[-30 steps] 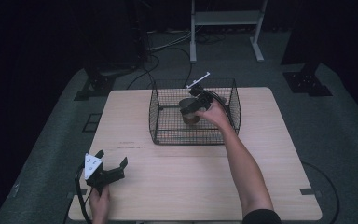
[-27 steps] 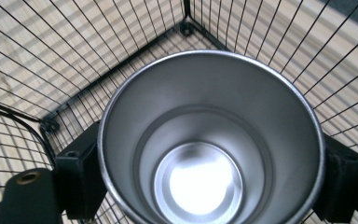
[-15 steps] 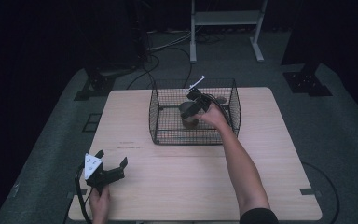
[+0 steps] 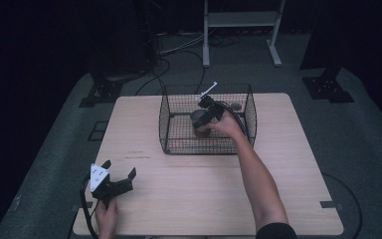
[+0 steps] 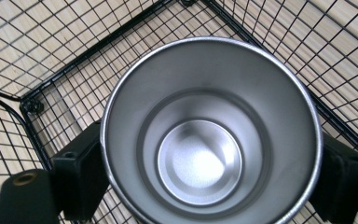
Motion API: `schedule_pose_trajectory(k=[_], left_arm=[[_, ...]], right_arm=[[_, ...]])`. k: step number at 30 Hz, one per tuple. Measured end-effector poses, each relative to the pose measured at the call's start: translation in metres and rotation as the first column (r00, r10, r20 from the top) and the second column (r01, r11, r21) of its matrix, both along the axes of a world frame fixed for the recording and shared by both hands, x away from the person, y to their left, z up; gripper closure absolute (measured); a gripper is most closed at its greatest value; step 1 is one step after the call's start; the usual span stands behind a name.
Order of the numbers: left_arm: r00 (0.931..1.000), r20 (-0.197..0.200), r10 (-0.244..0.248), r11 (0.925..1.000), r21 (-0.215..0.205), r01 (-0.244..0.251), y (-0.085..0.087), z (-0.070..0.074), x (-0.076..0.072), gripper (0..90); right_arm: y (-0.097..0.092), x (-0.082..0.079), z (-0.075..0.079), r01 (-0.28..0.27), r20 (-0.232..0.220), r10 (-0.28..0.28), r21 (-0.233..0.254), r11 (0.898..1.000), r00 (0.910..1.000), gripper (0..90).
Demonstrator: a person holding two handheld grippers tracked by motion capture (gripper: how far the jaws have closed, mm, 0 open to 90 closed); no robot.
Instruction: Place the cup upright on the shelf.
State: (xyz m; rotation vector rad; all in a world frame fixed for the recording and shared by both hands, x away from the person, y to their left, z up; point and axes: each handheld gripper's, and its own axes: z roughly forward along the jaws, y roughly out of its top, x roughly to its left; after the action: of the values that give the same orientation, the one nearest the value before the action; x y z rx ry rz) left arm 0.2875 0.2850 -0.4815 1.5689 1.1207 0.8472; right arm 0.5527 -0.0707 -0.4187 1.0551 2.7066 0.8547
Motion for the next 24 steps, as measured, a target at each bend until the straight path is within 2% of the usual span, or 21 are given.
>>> schedule_pose_trajectory(k=[7, 24], left_arm=[[1.0, 0.0, 0.001, 1.0, 0.001, -0.001, -0.0002, 0.0, 0.0, 0.0], [1.0, -0.001, 0.002, 1.0, 0.001, -0.002, -0.0001, 0.0, 0.0001, 0.0]], right_arm=[[-0.0008, -0.0011, 0.0047, -0.007, 0.016, 0.007, 0.018, 1.0, 0.9999, 12.2], [-0.0003, -0.0021, 0.0055, 0.0, 0.021, 0.0, 0.007, 1.0, 0.9998, 11.9]])
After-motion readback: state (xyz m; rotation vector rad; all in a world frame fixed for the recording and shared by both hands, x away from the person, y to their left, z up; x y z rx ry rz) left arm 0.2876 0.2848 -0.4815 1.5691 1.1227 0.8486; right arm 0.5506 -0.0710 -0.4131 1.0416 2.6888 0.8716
